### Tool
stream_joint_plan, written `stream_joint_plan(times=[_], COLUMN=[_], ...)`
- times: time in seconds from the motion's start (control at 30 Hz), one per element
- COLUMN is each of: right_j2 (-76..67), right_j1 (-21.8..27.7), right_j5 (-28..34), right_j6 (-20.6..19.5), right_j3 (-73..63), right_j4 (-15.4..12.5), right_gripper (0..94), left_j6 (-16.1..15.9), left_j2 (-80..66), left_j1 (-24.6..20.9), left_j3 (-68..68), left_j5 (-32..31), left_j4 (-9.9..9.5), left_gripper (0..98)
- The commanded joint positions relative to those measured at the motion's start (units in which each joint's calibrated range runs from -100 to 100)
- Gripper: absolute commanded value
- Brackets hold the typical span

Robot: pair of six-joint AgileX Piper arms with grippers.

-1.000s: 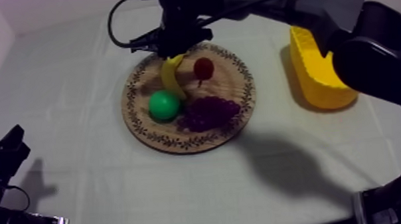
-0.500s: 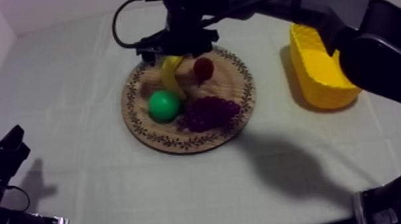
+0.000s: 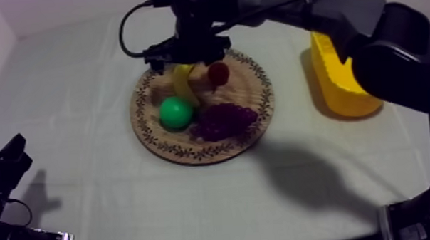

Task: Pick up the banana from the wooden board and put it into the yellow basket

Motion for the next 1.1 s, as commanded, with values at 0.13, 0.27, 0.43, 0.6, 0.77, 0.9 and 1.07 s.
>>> stream_joint_plan(times=[0.13,0.27,0.43,0.6,0.77,0.9,1.07], right_j2=[3.93,5.86,7.68,9.28,10.88,12.13,12.82], right_j1=[-0.28,-0.29,-0.14,0.20,0.64,0.97,1.29], right_j5=[0.75,1.01,1.19,1.49,1.81,1.82,1.58], right_j6=[0.31,0.60,0.73,1.10,1.78,2.79,4.05], right_j3=[-2.32,-3.95,-5.89,-8.28,-10.84,-12.43,-13.25], right_j4=[-0.38,-0.63,-0.54,-0.50,-0.70,-1.41,-2.38], right_gripper=[83.7,82.8,82.0,81.6,80.8,76.8,64.2], left_j6=[0.00,0.00,0.00,0.00,0.00,0.00,0.00], left_j2=[-0.03,-0.03,-0.03,-0.03,-0.03,-0.03,-0.03], left_j1=[0.00,0.00,0.00,0.00,0.00,0.00,0.00], left_j3=[0.03,0.03,0.03,0.03,0.03,0.03,0.03], left_j5=[0.00,0.00,0.00,0.00,0.00,0.00,0.00], left_j4=[-0.02,-0.02,-0.02,-0.02,-0.02,-0.02,-0.02], left_gripper=[0.1,0.1,0.1,0.1,0.1,0.1,0.1])
